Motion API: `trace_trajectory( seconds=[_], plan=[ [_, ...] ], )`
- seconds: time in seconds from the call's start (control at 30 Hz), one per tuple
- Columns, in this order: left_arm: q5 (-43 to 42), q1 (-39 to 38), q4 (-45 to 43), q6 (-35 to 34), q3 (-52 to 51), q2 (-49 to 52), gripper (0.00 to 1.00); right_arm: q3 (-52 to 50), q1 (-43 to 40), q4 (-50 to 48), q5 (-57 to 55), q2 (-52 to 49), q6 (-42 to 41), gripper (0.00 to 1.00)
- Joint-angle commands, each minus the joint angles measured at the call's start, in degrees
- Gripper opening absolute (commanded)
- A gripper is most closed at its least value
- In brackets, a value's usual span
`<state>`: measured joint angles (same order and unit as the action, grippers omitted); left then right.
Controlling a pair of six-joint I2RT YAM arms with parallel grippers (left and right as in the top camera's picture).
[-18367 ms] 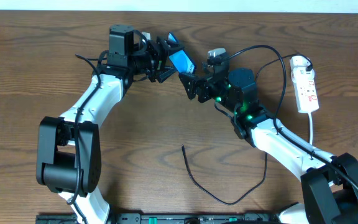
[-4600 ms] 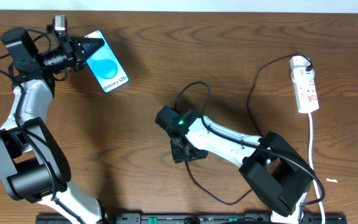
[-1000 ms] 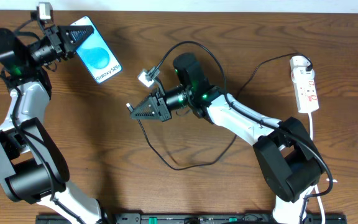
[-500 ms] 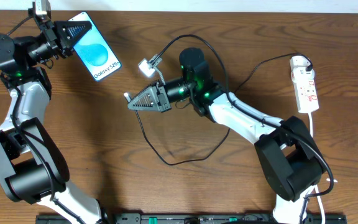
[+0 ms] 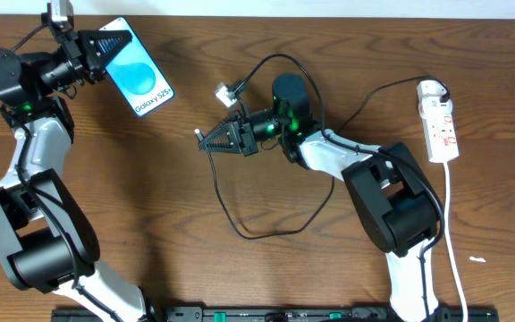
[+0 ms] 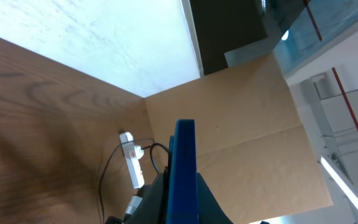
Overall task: Plug charger to phone and switch on socket
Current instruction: 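Carry the cable connector with the right gripper toward the phone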
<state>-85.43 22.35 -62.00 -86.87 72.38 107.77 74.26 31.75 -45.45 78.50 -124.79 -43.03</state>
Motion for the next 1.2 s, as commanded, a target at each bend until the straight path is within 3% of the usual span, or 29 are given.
trace_trajectory(
  seconds=[0.0,0.3,0.53,1.17],
  plan=[
    [-0.04,0.13,-0.74,-0.39,0.48,-2.12,0.07,0.70,0.66,-6.80,3.08,-0.04,-1.81,0.01],
    [-0.07,-0.22,-0.74,-0.24,0.48,-2.12,0.07,0.70,1.16,-9.97,1.38,-0.04,-9.70,0.01],
    [-0.31,-1.57,-0.74,2.38,0.48,-2.12,0.07,0.70,2.62,-19.52,0.31,-0.04,-16.55,0.01],
    [-3.34,-5.49,-0.72,5.42,0.48,-2.12,0.07,0.74,2.69,-24.68,-0.48,-0.04,-18.25,0.01]
  ],
)
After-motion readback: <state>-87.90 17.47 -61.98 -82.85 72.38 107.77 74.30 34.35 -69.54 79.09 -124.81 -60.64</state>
